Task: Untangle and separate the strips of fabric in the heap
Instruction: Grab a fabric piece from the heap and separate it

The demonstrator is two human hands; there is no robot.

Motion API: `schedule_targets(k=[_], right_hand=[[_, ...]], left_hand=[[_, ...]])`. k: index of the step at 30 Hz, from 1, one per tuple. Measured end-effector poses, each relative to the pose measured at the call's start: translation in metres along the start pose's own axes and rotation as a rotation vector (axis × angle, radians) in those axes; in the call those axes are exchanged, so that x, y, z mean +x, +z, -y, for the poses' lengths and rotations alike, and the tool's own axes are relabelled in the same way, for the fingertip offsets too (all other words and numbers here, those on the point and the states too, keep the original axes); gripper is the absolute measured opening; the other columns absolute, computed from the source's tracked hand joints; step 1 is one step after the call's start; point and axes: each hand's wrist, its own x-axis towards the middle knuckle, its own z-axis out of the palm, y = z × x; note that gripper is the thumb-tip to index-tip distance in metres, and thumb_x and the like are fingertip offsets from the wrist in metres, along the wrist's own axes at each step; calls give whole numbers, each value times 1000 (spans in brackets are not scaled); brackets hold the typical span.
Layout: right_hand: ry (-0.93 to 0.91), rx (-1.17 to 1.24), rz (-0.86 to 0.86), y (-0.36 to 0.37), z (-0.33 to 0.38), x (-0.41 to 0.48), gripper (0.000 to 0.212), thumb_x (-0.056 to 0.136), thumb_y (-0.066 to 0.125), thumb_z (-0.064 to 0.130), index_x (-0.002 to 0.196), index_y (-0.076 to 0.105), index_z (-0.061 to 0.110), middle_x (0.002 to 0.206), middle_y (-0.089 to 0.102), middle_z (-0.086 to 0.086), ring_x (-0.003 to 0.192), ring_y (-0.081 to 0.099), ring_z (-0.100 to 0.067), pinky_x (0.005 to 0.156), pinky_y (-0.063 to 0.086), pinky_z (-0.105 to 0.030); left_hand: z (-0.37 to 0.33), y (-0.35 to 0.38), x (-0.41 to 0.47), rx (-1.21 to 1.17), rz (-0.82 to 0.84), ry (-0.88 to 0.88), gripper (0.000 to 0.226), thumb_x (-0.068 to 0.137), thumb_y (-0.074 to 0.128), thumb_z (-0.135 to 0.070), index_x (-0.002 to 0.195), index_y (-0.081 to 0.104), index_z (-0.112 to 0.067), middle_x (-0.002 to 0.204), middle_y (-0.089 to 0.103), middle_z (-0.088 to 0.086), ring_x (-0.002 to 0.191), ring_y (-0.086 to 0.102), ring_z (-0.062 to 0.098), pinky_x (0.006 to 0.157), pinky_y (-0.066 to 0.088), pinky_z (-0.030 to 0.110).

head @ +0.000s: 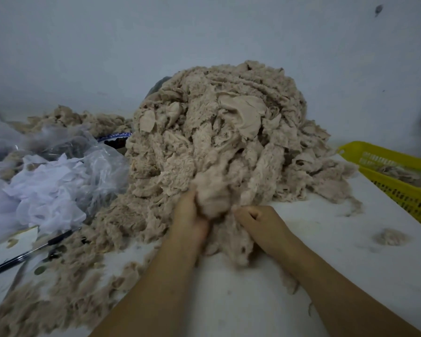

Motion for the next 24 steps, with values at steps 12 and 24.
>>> schedule_targets(k=[12, 24], right_hand=[[314, 167, -318, -15, -2, 16, 69, 85, 27, 80, 79, 71, 26, 53, 57, 3, 48, 52, -8, 50, 41, -22], [373, 572, -285, -21, 6, 18, 29, 100, 52, 39, 78, 63, 24, 55, 60, -3, 49, 62, -9, 44, 51, -20]], left_hand=[[4, 12, -35, 1051, 382, 317, 25, 102, 54, -20, 85, 69, -31, 79, 66, -20, 70, 58, 5, 62, 46, 20], [10, 2, -42, 1064, 899, -245, 17, 94, 64, -16, 89, 78, -25, 90, 74, -14, 85, 66, -2, 78, 50, 13]])
